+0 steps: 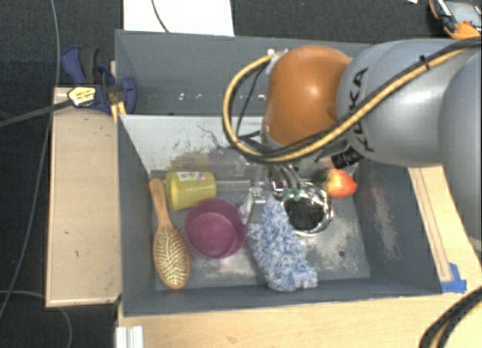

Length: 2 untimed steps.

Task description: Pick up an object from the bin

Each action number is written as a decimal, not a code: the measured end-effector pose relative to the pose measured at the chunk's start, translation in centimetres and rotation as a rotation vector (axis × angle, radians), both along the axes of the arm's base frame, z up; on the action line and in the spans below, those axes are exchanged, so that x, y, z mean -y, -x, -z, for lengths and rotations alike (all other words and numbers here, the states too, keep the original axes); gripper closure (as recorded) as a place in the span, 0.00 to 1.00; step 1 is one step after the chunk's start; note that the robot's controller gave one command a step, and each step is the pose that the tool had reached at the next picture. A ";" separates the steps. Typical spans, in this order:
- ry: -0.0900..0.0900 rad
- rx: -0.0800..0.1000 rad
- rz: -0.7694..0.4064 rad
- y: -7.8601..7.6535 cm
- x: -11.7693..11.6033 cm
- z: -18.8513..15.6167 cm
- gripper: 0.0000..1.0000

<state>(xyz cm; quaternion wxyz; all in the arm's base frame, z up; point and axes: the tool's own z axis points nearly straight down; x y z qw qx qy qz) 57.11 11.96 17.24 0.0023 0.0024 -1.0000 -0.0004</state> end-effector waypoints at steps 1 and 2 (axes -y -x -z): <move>-0.001 0.007 0.005 -0.2 0.1 -0.4 0.00; -0.002 0.008 -0.446 1.6 4.8 9.6 0.00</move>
Offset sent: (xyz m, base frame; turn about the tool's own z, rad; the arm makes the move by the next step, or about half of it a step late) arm -0.0173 -0.0511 -0.1024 -0.4738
